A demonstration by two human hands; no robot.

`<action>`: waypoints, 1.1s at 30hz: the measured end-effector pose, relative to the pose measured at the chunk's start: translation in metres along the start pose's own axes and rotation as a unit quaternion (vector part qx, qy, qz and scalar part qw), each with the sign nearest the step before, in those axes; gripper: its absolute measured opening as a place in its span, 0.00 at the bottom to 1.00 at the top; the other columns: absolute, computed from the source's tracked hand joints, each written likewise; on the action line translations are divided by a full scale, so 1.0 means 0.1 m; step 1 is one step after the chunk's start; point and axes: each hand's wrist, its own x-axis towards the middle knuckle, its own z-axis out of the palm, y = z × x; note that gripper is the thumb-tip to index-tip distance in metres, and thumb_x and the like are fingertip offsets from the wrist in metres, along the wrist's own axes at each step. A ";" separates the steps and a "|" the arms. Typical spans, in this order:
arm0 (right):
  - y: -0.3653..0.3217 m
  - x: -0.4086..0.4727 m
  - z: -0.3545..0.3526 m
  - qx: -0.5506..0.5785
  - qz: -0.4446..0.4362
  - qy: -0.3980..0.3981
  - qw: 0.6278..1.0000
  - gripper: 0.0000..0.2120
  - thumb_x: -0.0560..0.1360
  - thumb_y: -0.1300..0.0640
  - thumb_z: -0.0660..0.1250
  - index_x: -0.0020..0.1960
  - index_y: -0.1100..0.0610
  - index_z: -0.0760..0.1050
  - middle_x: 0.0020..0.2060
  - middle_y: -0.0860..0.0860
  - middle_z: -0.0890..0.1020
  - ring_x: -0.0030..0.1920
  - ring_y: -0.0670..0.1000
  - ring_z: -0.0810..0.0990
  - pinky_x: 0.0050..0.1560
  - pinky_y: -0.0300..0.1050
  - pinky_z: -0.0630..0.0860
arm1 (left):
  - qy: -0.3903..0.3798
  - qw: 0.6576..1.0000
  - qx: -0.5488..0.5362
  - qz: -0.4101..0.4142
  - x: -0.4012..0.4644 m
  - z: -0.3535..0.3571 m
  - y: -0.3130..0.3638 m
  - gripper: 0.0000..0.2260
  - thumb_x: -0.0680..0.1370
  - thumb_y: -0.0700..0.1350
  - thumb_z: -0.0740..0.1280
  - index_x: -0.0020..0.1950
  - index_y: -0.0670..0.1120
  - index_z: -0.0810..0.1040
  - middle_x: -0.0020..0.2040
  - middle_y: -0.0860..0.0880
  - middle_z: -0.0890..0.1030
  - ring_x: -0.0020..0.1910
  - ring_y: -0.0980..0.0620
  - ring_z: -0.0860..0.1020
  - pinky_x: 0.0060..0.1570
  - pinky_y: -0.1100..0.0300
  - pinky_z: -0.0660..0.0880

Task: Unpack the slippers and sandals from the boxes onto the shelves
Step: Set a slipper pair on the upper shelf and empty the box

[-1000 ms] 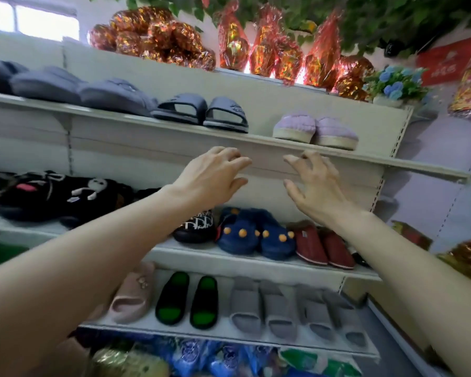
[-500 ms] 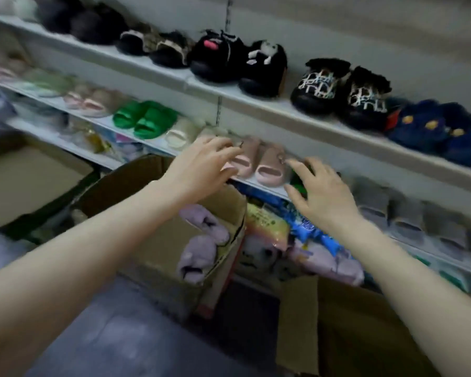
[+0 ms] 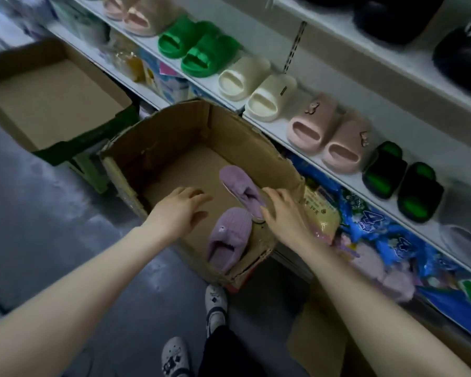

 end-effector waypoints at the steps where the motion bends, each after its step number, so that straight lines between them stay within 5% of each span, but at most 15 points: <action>1: 0.05 0.14 0.08 0.020 0.010 -0.015 1.000 0.23 0.80 0.53 0.63 0.74 0.56 0.66 0.66 0.59 0.71 0.64 0.60 0.73 0.59 0.50 0.71 | -0.009 1.000 -0.002 -0.007 0.07 0.06 -0.04 0.19 0.77 0.50 0.67 0.68 0.52 0.73 0.65 0.47 0.76 0.62 0.43 0.73 0.56 0.51 0.75; 9: 0.37 1.38 0.84 0.035 0.097 -0.145 0.984 0.21 0.80 0.50 0.62 0.71 0.54 0.66 0.63 0.59 0.73 0.59 0.62 0.75 0.52 0.51 0.72 | -0.068 0.995 -0.003 -0.068 0.73 0.50 -0.43 0.21 0.78 0.52 0.65 0.71 0.54 0.70 0.66 0.49 0.74 0.64 0.47 0.72 0.61 0.54 0.73; 15: 0.44 1.93 1.28 -0.064 0.120 -0.187 0.973 0.26 0.78 0.47 0.64 0.73 0.51 0.64 0.65 0.59 0.72 0.61 0.63 0.75 0.52 0.51 0.72 | -0.133 0.982 -0.016 -0.135 1.12 0.85 -0.74 0.22 0.79 0.51 0.64 0.73 0.55 0.66 0.69 0.50 0.70 0.65 0.47 0.70 0.61 0.54 0.71; 22: 0.56 2.02 1.36 -0.076 0.057 -0.135 0.986 0.13 0.79 0.55 0.63 0.63 0.55 0.74 0.55 0.58 0.78 0.52 0.61 0.79 0.44 0.50 0.72 | -0.265 0.944 -0.098 -0.170 1.31 1.53 -0.60 0.24 0.78 0.51 0.65 0.73 0.50 0.67 0.67 0.44 0.73 0.62 0.42 0.74 0.59 0.53 0.73; 28: 0.68 2.06 1.29 -0.056 0.060 -0.094 0.992 0.13 0.78 0.57 0.64 0.63 0.55 0.75 0.53 0.57 0.79 0.51 0.61 0.80 0.42 0.46 0.67 | -0.250 0.943 -0.177 -0.129 1.53 2.09 -0.24 0.23 0.77 0.47 0.65 0.71 0.47 0.68 0.64 0.43 0.73 0.60 0.40 0.75 0.59 0.51 0.71; 33: 0.70 2.08 1.31 -0.057 0.050 -0.108 0.991 0.15 0.78 0.54 0.65 0.64 0.54 0.74 0.56 0.57 0.78 0.55 0.62 0.78 0.48 0.50 0.72 | -0.283 0.945 -0.139 -0.089 1.72 2.31 -0.11 0.25 0.75 0.55 0.67 0.68 0.46 0.69 0.60 0.43 0.76 0.58 0.41 0.75 0.60 0.53 0.68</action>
